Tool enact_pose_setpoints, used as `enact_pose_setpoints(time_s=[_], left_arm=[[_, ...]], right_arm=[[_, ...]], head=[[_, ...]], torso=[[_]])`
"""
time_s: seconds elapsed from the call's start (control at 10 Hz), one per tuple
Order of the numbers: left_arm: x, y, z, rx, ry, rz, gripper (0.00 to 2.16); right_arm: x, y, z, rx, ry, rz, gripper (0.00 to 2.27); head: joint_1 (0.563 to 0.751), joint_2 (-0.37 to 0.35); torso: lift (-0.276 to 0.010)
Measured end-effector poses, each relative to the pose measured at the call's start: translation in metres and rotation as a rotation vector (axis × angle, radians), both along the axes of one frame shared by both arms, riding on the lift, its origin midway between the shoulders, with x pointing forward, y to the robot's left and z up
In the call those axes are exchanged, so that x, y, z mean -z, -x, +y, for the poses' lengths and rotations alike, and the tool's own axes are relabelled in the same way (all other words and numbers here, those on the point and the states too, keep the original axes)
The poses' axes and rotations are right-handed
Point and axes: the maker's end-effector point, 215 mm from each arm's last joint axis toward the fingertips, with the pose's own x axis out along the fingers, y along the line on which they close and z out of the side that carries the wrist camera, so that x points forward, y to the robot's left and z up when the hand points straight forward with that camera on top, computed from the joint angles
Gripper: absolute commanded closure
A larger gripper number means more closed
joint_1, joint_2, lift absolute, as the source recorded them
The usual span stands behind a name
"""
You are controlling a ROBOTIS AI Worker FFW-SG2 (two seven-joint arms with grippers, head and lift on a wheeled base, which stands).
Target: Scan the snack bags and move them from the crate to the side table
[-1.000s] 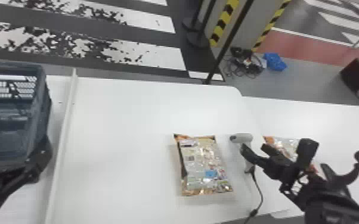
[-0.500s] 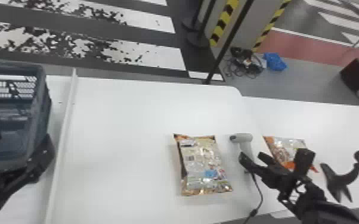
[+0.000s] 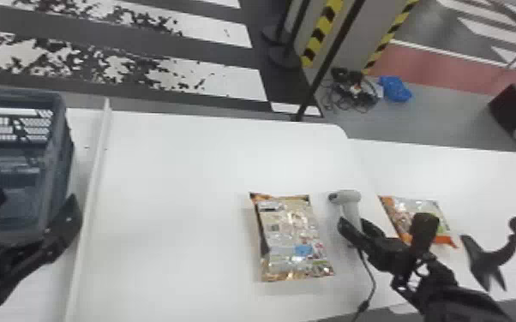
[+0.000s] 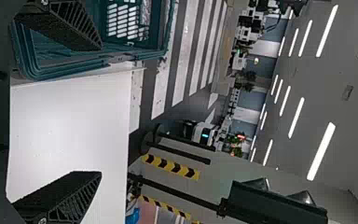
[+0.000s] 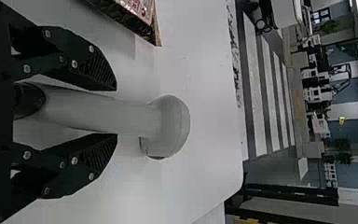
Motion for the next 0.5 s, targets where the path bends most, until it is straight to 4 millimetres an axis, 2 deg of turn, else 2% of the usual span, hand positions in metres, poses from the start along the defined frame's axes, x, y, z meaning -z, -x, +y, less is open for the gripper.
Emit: enact_pose_setpoints(time_s=[0.3, 0.5], left_arm=[[-0.001, -0.001, -0.001, 0.003, 0.001, -0.002, 0.04], [-0.001, -0.004, -0.003, 0.010, 0.001, -0.005, 0.04]], right_arm=[[-0.022, 0.007, -0.007, 0.042, 0.020, -0.046, 2.21], [-0.037, 0.033, 0.000, 0.088, -0.028, -0.033, 2.21]], head=[[0.695, -0.350], [0.695, -0.350]], torso=[[-0.087], [-0.087]])
